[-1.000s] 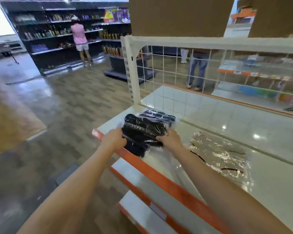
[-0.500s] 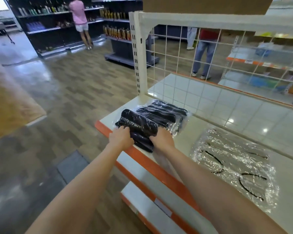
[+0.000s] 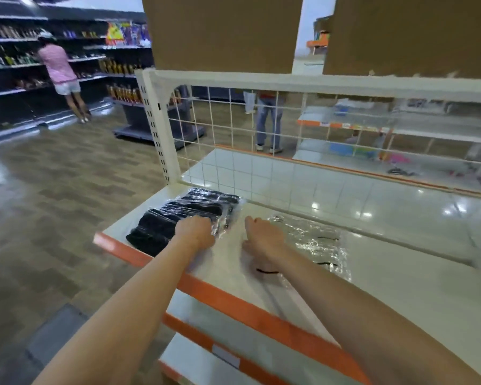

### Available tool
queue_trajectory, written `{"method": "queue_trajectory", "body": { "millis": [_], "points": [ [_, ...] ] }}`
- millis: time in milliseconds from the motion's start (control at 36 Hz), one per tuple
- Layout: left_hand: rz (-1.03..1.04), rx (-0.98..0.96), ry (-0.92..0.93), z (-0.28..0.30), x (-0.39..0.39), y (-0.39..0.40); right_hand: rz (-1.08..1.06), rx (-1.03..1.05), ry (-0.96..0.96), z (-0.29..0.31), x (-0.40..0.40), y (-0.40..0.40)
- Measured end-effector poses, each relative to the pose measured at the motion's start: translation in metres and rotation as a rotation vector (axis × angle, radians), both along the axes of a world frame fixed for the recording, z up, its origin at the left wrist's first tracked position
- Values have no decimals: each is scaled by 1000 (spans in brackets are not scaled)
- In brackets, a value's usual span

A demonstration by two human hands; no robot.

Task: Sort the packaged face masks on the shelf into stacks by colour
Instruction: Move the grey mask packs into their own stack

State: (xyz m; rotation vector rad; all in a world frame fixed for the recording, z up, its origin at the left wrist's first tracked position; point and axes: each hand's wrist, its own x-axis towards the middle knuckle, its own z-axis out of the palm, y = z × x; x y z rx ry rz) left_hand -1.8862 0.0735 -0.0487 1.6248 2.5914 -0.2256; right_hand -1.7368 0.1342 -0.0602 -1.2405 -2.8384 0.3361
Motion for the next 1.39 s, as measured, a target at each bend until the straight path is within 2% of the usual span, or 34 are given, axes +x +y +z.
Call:
{"method": "queue_trajectory", "body": {
  "millis": [111, 222, 472, 833, 1028, 1111, 1194, 1306, 1389],
  "points": [
    [-139, -23, 18, 4, 50, 31, -79, 36, -93, 7, 54, 15],
    [-262, 3, 59, 10, 113, 57, -175, 22, -69, 11, 121, 28],
    [-447, 37, -37, 3, 271, 108, -444, 20, -47, 11, 297, 38],
    [-691, -26, -166, -21, 478, 122, -742, -58, -13, -18, 516, 25],
    [-698, -16, -388, -31, 564, 122, -1013, -52, -102, -30, 621, 18],
    [-646, 8, -529, -36, 594, 120, -1016, -112, -184, -42, 650, 11],
    [-596, -9, -681, -40, 620, 118, -970, -39, -187, -43, 661, 12],
    [-519, -105, -928, -40, 652, 114, -1002, -7, -69, -38, 664, 14],
    [-383, -155, -1115, -31, 676, 111, -1062, 18, 178, -32, 666, 15]
  ]
}}
